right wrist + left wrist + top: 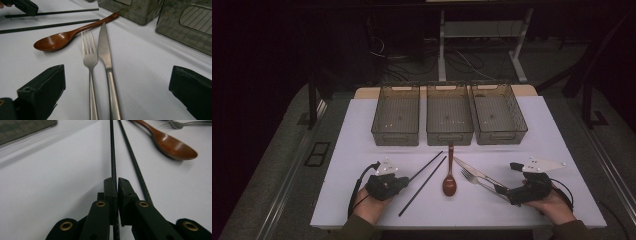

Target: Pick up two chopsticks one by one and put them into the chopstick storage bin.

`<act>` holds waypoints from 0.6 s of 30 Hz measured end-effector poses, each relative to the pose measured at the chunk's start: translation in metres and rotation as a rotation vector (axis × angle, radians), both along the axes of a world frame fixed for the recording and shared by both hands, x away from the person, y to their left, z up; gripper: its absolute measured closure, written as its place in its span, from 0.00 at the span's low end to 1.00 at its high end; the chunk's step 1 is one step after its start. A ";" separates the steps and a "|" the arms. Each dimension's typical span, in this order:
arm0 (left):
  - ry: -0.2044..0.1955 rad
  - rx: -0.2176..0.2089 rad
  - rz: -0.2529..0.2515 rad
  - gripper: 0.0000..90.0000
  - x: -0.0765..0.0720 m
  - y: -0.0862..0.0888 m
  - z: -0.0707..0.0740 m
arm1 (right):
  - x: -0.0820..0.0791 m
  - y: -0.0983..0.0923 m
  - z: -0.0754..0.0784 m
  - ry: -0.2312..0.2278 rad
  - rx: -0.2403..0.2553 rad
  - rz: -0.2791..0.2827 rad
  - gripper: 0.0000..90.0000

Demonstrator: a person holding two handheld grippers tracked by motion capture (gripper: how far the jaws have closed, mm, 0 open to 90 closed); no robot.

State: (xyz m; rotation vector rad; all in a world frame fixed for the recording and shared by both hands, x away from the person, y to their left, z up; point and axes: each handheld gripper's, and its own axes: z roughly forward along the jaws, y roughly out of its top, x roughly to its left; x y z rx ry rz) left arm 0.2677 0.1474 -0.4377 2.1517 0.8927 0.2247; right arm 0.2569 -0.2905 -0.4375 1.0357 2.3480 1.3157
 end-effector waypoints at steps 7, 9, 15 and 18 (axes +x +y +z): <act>0.000 -0.032 -0.035 0.95 0.001 0.002 0.009 | 0.000 0.000 0.000 0.001 0.003 -0.001 0.00; -0.004 -0.040 -0.041 0.95 0.002 0.002 0.012 | 0.000 0.000 0.000 0.001 0.003 -0.001 0.00; -0.014 -0.049 -0.067 0.95 0.005 0.005 0.021 | 0.000 0.000 0.000 -0.001 0.001 0.003 0.00; -0.018 -0.053 -0.079 0.95 0.007 0.005 0.024 | 0.000 0.002 -0.001 0.001 0.005 0.005 0.00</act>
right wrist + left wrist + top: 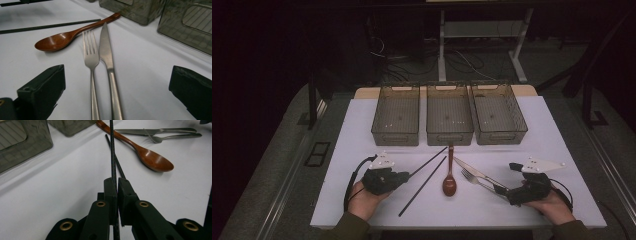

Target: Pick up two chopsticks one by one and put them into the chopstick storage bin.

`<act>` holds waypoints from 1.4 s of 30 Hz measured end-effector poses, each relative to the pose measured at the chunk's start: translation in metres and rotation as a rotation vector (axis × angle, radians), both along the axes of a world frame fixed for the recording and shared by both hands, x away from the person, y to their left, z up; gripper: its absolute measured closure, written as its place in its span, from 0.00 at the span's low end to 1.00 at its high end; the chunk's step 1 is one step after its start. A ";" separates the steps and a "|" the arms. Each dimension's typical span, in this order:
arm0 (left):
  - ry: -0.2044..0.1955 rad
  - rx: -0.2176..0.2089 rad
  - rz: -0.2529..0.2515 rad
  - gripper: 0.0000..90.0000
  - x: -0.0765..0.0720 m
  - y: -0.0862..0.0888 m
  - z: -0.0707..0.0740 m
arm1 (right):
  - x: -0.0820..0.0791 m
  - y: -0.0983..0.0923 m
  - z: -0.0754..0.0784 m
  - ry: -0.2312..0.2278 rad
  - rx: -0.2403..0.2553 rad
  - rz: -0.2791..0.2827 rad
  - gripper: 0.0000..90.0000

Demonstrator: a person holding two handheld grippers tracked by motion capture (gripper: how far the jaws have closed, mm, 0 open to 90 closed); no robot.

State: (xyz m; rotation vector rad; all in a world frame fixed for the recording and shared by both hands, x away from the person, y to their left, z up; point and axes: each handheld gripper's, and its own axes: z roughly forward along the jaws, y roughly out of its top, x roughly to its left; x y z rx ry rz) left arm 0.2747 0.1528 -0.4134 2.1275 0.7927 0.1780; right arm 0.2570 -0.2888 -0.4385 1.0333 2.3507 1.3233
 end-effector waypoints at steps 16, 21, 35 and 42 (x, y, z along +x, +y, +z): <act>-0.023 -0.048 -0.032 0.95 0.008 0.003 0.017 | 0.001 0.003 -0.003 0.008 0.008 0.007 0.00; -0.034 -0.046 -0.033 0.95 0.013 0.003 0.022 | 0.001 0.002 -0.004 0.009 0.003 0.002 0.00; -0.065 -0.049 -0.035 0.95 0.034 -0.005 0.042 | 0.001 -0.003 -0.003 0.008 0.011 -0.014 0.00; -0.060 -0.058 -0.014 0.95 0.051 -0.004 0.050 | 0.001 -0.003 -0.003 0.008 0.012 -0.015 0.00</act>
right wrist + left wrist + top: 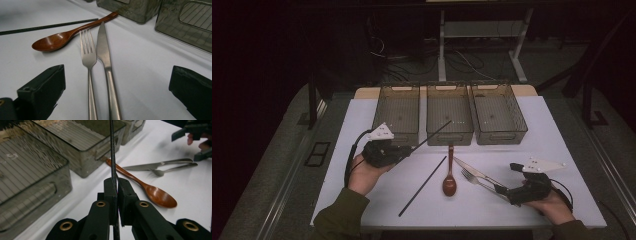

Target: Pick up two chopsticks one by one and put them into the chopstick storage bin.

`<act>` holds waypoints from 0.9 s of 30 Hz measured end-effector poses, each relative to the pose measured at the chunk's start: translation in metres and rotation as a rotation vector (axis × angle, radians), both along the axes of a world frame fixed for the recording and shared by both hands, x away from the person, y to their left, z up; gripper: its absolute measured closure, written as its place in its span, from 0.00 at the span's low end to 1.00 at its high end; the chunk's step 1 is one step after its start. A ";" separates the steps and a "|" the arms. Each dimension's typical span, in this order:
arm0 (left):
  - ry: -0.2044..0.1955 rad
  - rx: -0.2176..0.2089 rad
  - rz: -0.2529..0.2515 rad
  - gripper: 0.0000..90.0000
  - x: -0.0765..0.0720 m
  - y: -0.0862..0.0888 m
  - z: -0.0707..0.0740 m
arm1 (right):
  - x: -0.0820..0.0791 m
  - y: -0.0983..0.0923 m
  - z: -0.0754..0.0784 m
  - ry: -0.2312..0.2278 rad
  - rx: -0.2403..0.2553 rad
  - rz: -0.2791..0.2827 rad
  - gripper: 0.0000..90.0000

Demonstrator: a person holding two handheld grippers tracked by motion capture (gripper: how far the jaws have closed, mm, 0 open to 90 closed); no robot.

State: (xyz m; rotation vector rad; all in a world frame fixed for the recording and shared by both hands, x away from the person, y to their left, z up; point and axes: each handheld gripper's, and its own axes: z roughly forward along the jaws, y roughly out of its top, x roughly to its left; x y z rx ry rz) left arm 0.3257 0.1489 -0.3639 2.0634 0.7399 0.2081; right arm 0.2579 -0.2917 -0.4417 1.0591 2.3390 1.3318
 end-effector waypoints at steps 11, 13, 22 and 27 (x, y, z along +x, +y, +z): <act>-0.005 0.001 0.042 0.95 0.029 0.005 0.016 | 0.000 0.000 0.000 0.001 0.001 -0.003 0.00; -0.004 0.011 0.053 0.95 0.035 0.006 0.019 | 0.000 -0.001 0.000 -0.009 0.000 -0.001 0.00; -0.002 0.029 0.096 0.95 0.062 0.014 0.027 | 0.000 -0.001 0.000 0.000 0.002 -0.002 0.00; 0.003 0.047 0.120 0.95 0.074 0.016 0.030 | 0.000 -0.001 0.001 -0.001 0.003 -0.005 0.00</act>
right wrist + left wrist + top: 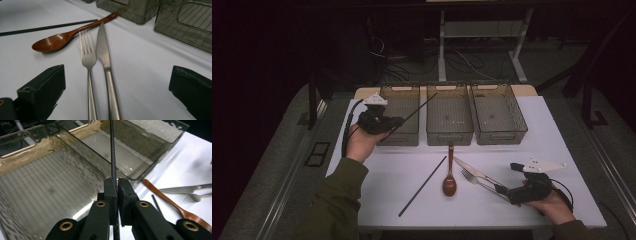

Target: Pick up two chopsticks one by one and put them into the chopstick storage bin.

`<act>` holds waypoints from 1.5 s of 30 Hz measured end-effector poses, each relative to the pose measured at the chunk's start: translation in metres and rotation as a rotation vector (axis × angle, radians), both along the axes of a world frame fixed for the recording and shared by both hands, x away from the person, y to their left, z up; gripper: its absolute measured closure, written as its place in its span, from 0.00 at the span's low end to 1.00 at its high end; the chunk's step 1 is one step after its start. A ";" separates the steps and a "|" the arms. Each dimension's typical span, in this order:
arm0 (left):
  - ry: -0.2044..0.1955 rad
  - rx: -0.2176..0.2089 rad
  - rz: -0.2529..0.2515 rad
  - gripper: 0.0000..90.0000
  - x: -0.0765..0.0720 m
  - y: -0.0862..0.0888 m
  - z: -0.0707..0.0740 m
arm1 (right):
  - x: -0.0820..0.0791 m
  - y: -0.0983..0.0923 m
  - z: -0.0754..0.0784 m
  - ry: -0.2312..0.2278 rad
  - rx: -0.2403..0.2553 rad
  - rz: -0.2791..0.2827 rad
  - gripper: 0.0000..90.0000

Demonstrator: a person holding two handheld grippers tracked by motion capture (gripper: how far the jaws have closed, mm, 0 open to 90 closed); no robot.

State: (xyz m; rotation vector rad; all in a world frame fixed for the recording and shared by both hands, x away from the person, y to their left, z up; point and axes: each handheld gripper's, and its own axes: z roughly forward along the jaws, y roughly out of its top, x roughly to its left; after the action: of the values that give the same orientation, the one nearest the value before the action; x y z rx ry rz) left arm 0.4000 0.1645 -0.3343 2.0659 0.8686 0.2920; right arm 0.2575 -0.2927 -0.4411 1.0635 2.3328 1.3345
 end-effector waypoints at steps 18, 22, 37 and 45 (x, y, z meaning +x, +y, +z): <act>-0.003 0.040 0.103 0.95 0.050 0.007 0.002 | 0.000 0.000 0.000 -0.001 0.002 -0.001 0.00; 0.014 0.059 0.133 0.95 0.058 0.009 -0.007 | 0.000 -0.001 0.000 -0.001 0.002 0.000 0.00; 0.084 0.125 0.228 0.95 0.076 0.019 -0.031 | 0.000 -0.001 0.000 -0.003 0.001 -0.002 0.00; 0.118 0.161 0.235 0.95 0.079 0.018 -0.042 | 0.000 -0.002 0.001 -0.006 0.003 -0.001 0.00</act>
State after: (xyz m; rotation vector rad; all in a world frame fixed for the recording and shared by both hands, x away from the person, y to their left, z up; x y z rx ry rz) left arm 0.4793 0.1821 -0.3762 2.1470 1.1981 0.3798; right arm 0.2576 -0.2944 -0.4405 1.0601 2.3268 1.3390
